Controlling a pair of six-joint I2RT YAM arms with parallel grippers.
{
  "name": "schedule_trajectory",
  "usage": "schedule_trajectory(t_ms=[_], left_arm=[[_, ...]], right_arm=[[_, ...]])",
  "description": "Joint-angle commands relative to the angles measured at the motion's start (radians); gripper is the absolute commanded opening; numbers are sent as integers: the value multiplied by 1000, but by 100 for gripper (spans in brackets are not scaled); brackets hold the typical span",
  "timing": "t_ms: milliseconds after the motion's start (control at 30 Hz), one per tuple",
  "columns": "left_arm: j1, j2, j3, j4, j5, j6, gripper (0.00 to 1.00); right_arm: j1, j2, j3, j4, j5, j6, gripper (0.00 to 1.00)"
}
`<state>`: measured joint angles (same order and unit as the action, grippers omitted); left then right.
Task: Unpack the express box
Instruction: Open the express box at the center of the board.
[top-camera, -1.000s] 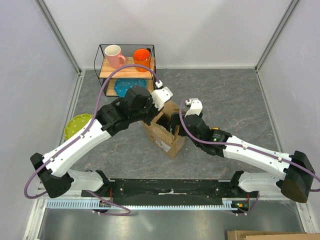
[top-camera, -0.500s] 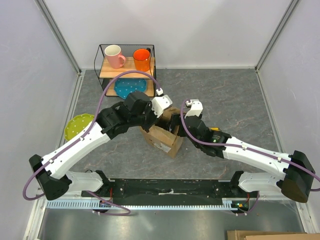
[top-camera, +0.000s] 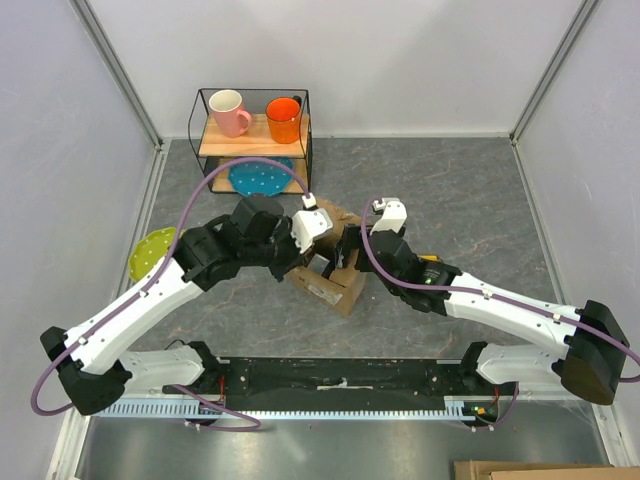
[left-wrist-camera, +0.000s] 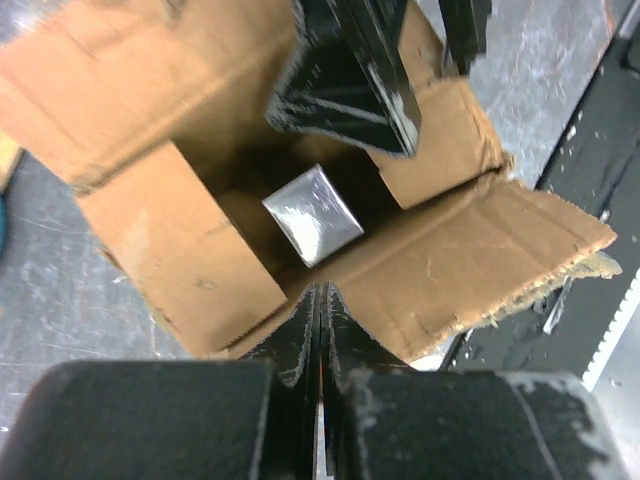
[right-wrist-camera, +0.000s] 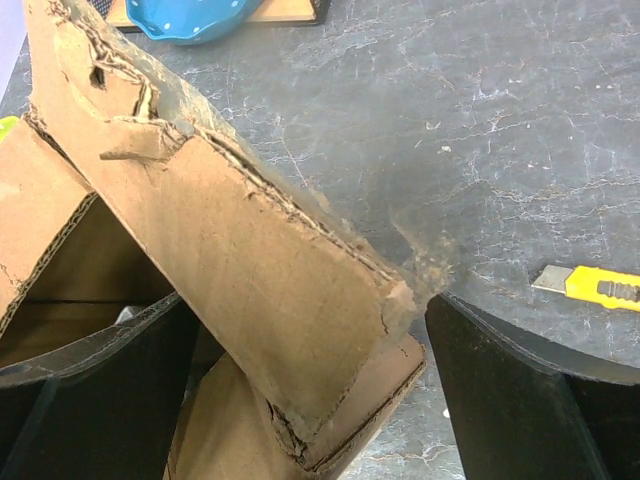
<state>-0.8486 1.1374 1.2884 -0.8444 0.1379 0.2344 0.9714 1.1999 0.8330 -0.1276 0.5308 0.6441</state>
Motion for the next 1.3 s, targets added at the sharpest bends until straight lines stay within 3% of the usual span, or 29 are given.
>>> schedule_trajectory(t_ms=[0, 333, 767, 1167, 1267], left_arm=[[-1, -21, -69, -38, 68, 28, 2], [-1, -62, -198, 51, 17, 25, 2], [-76, -1, -161, 56, 124, 69, 2], [-78, -18, -245, 74, -249, 201, 2], [-81, -22, -262, 74, -233, 217, 2]], right_arm=[[3, 24, -9, -66, 18, -4, 98], [3, 62, 8, -60, 12, 9, 98], [1, 96, 2, -53, 1, 37, 98], [-14, 76, -41, -58, 3, 51, 98], [-17, 76, -45, -55, -2, 55, 98]])
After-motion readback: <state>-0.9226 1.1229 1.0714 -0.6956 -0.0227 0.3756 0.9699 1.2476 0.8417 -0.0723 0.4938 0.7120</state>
